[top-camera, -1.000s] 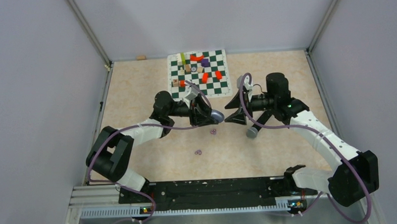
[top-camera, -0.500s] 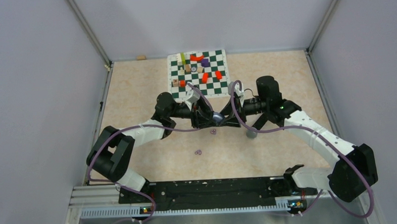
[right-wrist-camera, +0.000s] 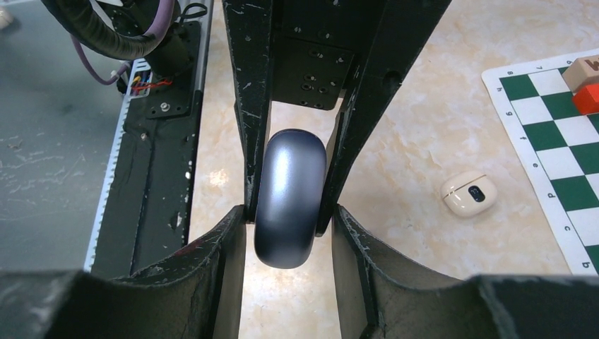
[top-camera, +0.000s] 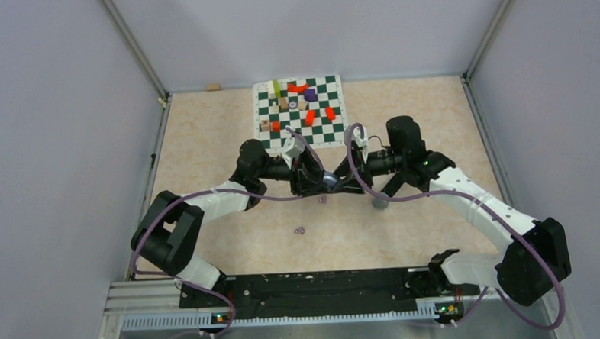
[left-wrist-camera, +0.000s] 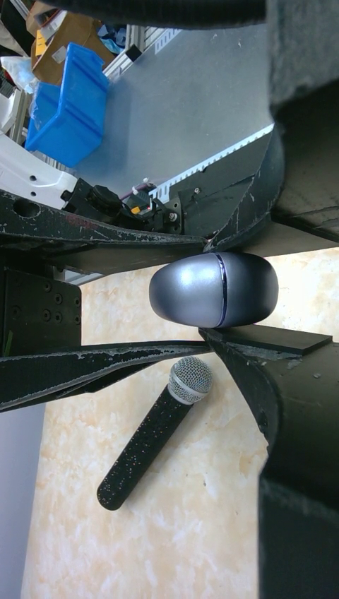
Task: Insert the wireless bluetooth earbuds into the charging case
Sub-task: Pass from the left arm to the right
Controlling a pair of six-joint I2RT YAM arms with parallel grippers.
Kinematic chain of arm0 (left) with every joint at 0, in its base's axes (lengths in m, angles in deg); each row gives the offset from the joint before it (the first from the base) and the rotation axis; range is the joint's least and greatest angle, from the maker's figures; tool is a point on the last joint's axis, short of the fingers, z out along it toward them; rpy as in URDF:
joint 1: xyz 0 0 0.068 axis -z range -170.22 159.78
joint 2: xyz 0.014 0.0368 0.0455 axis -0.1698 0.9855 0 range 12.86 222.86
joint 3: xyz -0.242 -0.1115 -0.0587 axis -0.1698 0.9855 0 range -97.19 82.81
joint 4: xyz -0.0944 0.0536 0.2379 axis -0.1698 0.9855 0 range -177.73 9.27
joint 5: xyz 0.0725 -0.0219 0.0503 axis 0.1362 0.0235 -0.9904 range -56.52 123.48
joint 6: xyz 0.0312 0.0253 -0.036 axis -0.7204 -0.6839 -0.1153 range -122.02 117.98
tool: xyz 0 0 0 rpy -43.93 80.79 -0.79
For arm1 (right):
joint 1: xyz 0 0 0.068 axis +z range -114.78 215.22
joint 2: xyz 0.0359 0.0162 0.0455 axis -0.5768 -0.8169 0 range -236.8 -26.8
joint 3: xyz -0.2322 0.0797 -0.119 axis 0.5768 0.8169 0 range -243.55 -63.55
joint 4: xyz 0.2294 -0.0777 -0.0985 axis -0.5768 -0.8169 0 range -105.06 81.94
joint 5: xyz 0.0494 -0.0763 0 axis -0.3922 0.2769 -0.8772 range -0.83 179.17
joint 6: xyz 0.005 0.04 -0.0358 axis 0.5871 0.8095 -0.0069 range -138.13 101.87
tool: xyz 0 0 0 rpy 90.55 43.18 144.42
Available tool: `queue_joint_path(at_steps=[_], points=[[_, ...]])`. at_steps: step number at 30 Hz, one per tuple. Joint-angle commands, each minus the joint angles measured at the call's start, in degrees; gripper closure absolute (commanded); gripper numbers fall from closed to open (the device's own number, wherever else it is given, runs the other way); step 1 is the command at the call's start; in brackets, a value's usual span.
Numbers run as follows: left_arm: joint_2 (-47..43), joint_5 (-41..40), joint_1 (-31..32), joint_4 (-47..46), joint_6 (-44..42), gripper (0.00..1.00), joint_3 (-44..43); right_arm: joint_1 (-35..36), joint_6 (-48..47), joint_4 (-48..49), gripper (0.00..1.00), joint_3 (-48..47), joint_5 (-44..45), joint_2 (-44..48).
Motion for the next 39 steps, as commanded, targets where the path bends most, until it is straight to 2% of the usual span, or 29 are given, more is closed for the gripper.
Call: queue_joint_path(at_steps=[1,3,5,7,11,15,18,23,27,32,39], points=[[-0.11,0.91,0.47,-2.14,0.76,0.54,-0.92,-0.32,-1.07,1.51,1.0,-1.98,-1.76,1.06],[-0.12,1.31,0.46,-3.54,1.66,0.61,-0.86,-0.49,-1.08,0.9,0.92,-2.19,-1.98,0.64],[0.1,1.62,0.39,-4.26,2.8,0.73,-1.1,-0.9,-1.51,-0.43,0.77,-2.84,-3.07,0.11],[0.0,1.55,0.39,-4.78,3.25,0.79,-1.16,-1.09,-2.68,-2.09,0.71,-3.39,-3.44,-0.19],[-0.19,1.67,0.34,-4.76,3.16,0.81,-1.04,-2.42,-4.22,-4.56,0.64,-4.06,-5.22,-0.42],[-0.23,1.57,0.22,-4.76,3.16,0.81,-1.02,-3.37,-4.64,-5.23,0.62,-4.16,-6.12,-0.36],[-0.11,1.43,0.23,-4.76,3.26,0.81,-1.06,-3.48,-5.15,-5.86,0.54,-4.23,-6.41,-0.37],[-0.19,1.21,0.14,-4.58,3.1,0.81,-1.03,-3.76,-6.32,-7.12,0.49,-4.41,-6.83,-0.35],[-0.28,1.04,0.18,-4.5,3.18,0.81,-1.0,-3.93,-6.56,-7.25,0.52,-4.54,-6.8,-0.56],[0.01,0.51,0.12,-4.28,3.02,0.8,-0.99,-3.94,-0.22,-0.63,0.54,-3.34,-5.14,-0.49],[0.15,0.31,0.28,-3.4,2.39,0.8,-1.16,-3.16,2.26,3.18,0.54,-2.0,-2.9,0.21]])
